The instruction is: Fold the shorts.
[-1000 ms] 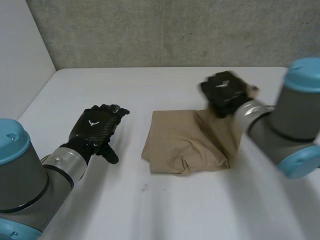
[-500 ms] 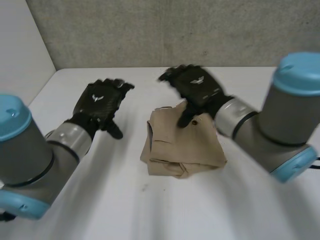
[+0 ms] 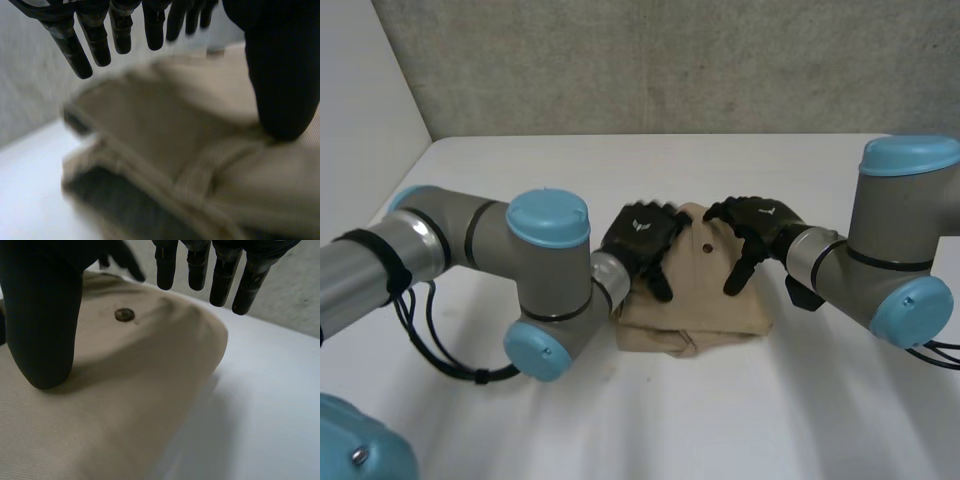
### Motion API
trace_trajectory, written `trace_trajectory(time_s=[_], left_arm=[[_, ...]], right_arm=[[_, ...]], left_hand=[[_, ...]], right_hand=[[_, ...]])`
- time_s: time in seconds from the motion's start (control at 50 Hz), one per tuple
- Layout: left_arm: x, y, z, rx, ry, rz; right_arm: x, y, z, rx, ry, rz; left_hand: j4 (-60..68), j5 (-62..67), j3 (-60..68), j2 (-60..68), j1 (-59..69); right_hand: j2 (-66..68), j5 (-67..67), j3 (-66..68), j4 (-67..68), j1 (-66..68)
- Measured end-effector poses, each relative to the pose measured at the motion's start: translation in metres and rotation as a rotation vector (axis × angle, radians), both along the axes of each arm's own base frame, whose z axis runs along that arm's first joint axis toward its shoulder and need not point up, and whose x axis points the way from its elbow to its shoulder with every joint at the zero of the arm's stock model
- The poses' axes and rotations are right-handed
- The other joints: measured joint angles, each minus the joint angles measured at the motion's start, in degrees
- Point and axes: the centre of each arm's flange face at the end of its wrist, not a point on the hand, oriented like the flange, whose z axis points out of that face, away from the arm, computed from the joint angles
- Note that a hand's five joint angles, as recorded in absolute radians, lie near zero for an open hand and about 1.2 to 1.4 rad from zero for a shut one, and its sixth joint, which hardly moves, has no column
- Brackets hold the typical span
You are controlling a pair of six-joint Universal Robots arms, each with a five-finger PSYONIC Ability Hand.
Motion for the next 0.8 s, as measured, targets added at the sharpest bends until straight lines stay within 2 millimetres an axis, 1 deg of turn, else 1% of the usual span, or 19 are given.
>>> trace_trajectory(time_s=[0.02, 0.14, 0.22, 0.28, 0.34, 0.38, 0.4, 0.42, 0.46, 0.5, 0.56, 0.62, 0.64, 0.66, 0.68, 0.72, 0.74, 0.76, 0.8], left_arm=[[0.005, 0.000, -0.010, 0.031, -0.035, 0.030], [0.024, 0.001, -0.030, 0.073, -0.154, 0.113], [0.030, 0.004, -0.032, 0.048, -0.222, 0.120], [0.030, 0.008, -0.026, 0.020, -0.251, 0.109], [0.027, 0.016, -0.003, -0.029, -0.237, 0.089], [0.024, 0.022, 0.015, -0.061, -0.211, 0.077], [0.024, 0.022, 0.015, -0.061, -0.211, 0.077], [0.023, 0.028, 0.036, -0.094, -0.177, 0.070], [0.024, 0.034, 0.060, -0.130, -0.135, 0.068], [0.030, 0.040, 0.093, -0.174, -0.073, 0.078], [0.040, 0.044, 0.124, -0.211, -0.011, 0.101], [0.062, 0.038, 0.157, -0.238, 0.060, 0.167], [0.081, 0.032, 0.175, -0.238, 0.100, 0.221], [0.081, 0.032, 0.175, -0.238, 0.100, 0.221], [0.099, 0.027, 0.189, -0.226, 0.134, 0.273], [0.121, 0.023, 0.201, -0.187, 0.171, 0.334], [0.121, 0.023, 0.201, -0.187, 0.171, 0.334], [0.138, 0.022, 0.207, -0.139, 0.197, 0.380], [0.146, 0.023, 0.208, -0.102, 0.209, 0.403]], right_arm=[[0.001, 0.000, -0.004, 0.005, 0.009, 0.011], [0.003, -0.001, -0.024, 0.028, 0.081, 0.054], [0.003, -0.001, -0.034, 0.039, 0.147, 0.073], [0.002, -0.002, -0.034, 0.031, 0.182, 0.079], [0.002, -0.003, -0.021, -0.003, 0.193, 0.074], [0.002, -0.004, -0.001, -0.048, 0.176, 0.064], [0.002, -0.004, -0.001, -0.048, 0.176, 0.064], [0.001, -0.004, 0.022, -0.096, 0.143, 0.049], [0.000, -0.003, 0.040, -0.130, 0.110, 0.032], [-0.005, 0.000, 0.077, -0.202, 0.027, -0.023], [-0.011, 0.002, 0.105, -0.263, -0.044, -0.091], [-0.025, 0.006, 0.133, -0.341, -0.090, -0.210], [-0.034, 0.010, 0.146, -0.380, -0.098, -0.280], [-0.034, 0.010, 0.146, -0.380, -0.098, -0.280], [-0.042, 0.014, 0.155, -0.411, -0.094, -0.343], [-0.051, 0.020, 0.160, -0.432, -0.073, -0.398], [-0.051, 0.020, 0.160, -0.432, -0.073, -0.398], [-0.055, 0.024, 0.160, -0.435, -0.046, -0.423], [-0.058, 0.027, 0.157, -0.431, -0.028, -0.428]], left_hand=[[0.00, 0.00, 0.00, 0.00, 0.00], [0.00, -0.01, -0.01, 0.00, 0.00], [-0.03, -0.12, -0.01, 0.00, -0.02], [-0.06, -0.13, -0.01, -0.02, -0.06], [-0.14, -0.13, -0.02, -0.11, -0.38], [-0.14, -0.13, -0.02, -0.11, -0.38], [-0.14, -0.13, -0.02, -0.11, -0.38], [-0.14, -0.14, -0.02, -0.12, -0.38], [-0.14, -0.26, -0.19, -0.27, -0.53], [-0.14, -0.26, -0.25, -0.31, -0.53], [-0.14, -0.26, -0.25, -0.31, -0.53], [-0.14, -0.26, -0.25, -0.31, -0.52], [-0.14, -0.26, -0.25, -0.31, -0.52], [-0.14, -0.26, -0.25, -0.31, -0.52], [-0.14, -0.26, -0.25, -0.31, -0.53], [-0.13, -0.26, -0.25, -0.31, -0.53], [-0.13, -0.26, -0.25, -0.31, -0.53], [-0.13, -0.26, -0.25, -0.31, -0.53], [-0.14, -0.26, -0.25, -0.31, -0.53]], right_hand=[[0.00, 0.00, 0.00, 0.00, 0.00], [0.00, 0.00, 0.00, 0.00, -0.90], [-0.09, -0.02, -1.59, 0.00, -2.26], [-0.29, 0.00, -2.01, 0.00, -2.33], [-0.29, -0.49, -2.01, 0.00, -2.33], [-0.29, -0.51, -2.01, 0.00, -2.33], [-0.29, -0.51, -2.01, 0.00, -2.33], [-0.29, -0.51, -2.01, 0.00, -2.33], [-0.29, -0.50, -2.01, 0.00, -2.33], [-0.29, -0.51, -2.01, 0.00, -2.33], [-0.29, -0.51, -2.01, 0.00, -2.33], [-0.29, -0.51, -2.01, 0.00, -2.33], [-0.29, -0.50, -2.01, 0.00, -2.33], [-0.29, -0.50, -2.01, 0.00, -2.33], [-0.29, -0.51, -2.01, 0.00, -2.33], [-0.29, -0.51, -2.01, 0.00, -2.33], [-0.29, -0.51, -2.01, 0.00, -2.33], [-0.29, -0.50, -2.01, 0.00, -2.33], [-0.29, -0.51, -2.01, 0.00, -2.33]])
